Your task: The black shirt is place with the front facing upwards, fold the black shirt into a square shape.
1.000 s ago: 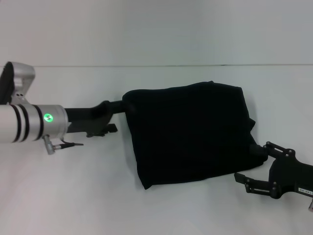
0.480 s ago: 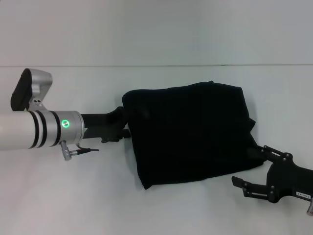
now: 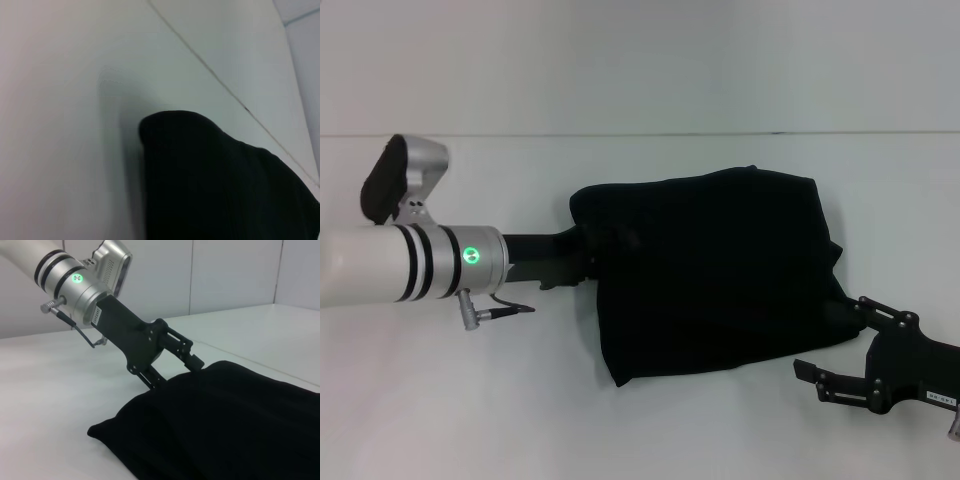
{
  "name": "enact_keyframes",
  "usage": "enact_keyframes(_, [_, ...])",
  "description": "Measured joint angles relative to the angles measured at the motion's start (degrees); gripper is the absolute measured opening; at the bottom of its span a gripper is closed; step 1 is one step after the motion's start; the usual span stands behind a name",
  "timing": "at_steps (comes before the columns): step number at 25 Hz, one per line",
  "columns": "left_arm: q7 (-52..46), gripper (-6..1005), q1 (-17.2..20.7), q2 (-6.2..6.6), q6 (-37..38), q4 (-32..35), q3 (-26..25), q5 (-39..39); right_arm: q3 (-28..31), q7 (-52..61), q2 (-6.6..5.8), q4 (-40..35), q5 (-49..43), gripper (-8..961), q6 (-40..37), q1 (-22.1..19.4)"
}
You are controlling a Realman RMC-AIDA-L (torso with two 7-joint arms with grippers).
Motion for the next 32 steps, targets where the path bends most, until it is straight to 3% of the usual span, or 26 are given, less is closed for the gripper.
enact_keyframes(7, [1.8, 568, -0.3, -0.41, -1.2, 0.7, 0.9, 0.2, 0.0, 0.0, 0.0, 0.0, 0.2, 915, -0.2, 0.0])
enact_keyframes(18, [2.5, 325, -0.2, 0.0, -2.7, 0.7, 1.6, 0.1, -0.1, 0.0, 0.0, 0.0, 0.3, 914, -0.4, 0.4])
enact_keyframes(24, [3.2, 103, -0.1, 0.3, -3.9, 1.2, 1.3, 0.0, -0.1, 0.0, 0.0, 0.0, 0.3, 915, -0.4, 0.5])
enact_keyframes(32, [3.9, 39, -1.2, 2.05, -7.2, 1.7, 1.2, -0.2, 0.1, 0.0, 0.0, 0.0, 0.4, 914, -0.4, 0.7])
